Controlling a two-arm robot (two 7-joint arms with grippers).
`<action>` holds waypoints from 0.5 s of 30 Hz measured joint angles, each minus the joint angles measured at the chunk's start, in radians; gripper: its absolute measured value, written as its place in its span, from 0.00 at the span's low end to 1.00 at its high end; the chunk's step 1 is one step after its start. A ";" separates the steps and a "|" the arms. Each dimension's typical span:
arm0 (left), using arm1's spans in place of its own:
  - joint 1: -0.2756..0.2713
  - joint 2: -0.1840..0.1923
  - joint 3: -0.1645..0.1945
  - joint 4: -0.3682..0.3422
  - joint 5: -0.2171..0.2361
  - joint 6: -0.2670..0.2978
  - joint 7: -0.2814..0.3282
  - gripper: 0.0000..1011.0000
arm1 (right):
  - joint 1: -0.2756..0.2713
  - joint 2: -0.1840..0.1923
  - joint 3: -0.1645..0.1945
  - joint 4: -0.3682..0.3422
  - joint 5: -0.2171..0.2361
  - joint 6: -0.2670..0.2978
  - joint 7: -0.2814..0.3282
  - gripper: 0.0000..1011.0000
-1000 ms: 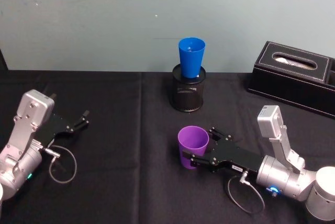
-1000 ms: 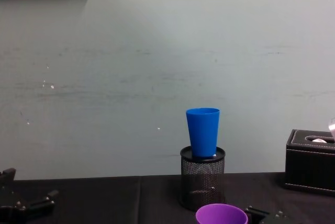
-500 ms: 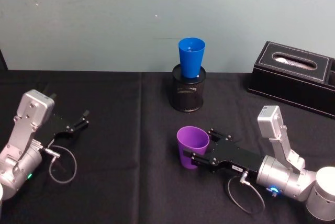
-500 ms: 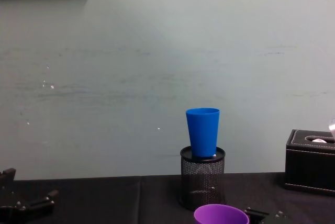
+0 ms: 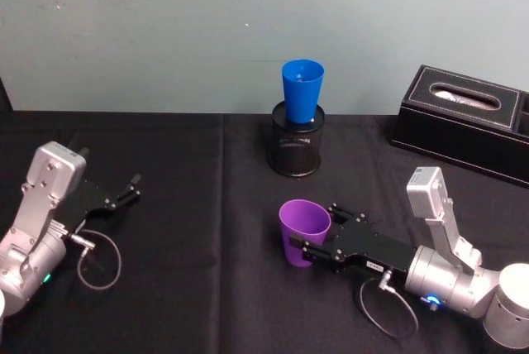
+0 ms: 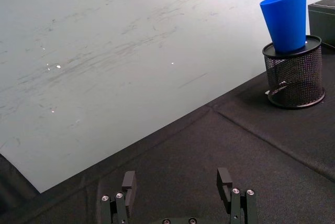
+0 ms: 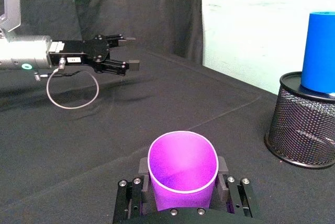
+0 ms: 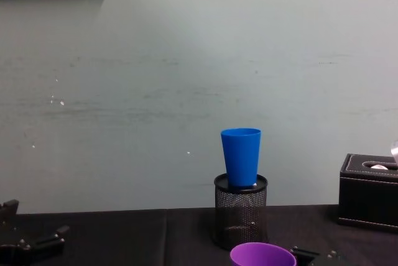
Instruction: Pick up one cup with a gripper and tap it against the other cup.
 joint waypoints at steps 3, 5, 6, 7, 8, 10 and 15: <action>0.000 0.000 0.000 0.000 0.000 0.000 0.000 1.00 | 0.000 0.000 0.000 0.000 0.000 0.000 0.000 0.72; 0.000 0.000 0.000 0.000 0.000 0.000 0.000 1.00 | 0.000 0.000 0.000 0.000 0.000 0.000 0.000 0.72; 0.000 0.000 0.000 0.000 0.000 0.000 0.000 1.00 | 0.000 0.000 0.000 0.000 0.000 0.000 0.000 0.72; 0.000 0.000 0.000 0.000 0.000 0.000 0.000 1.00 | 0.000 0.000 0.000 0.000 0.000 0.000 0.000 0.72; 0.000 0.000 0.000 0.000 0.000 0.000 0.000 1.00 | 0.000 0.000 0.000 0.000 0.000 0.000 0.000 0.72; 0.000 0.000 0.000 0.000 0.000 0.000 0.000 1.00 | 0.000 0.000 0.000 0.000 0.000 0.000 0.000 0.72; 0.000 0.000 0.000 0.000 0.000 0.000 0.000 1.00 | 0.000 0.000 0.000 0.000 0.000 0.000 0.000 0.72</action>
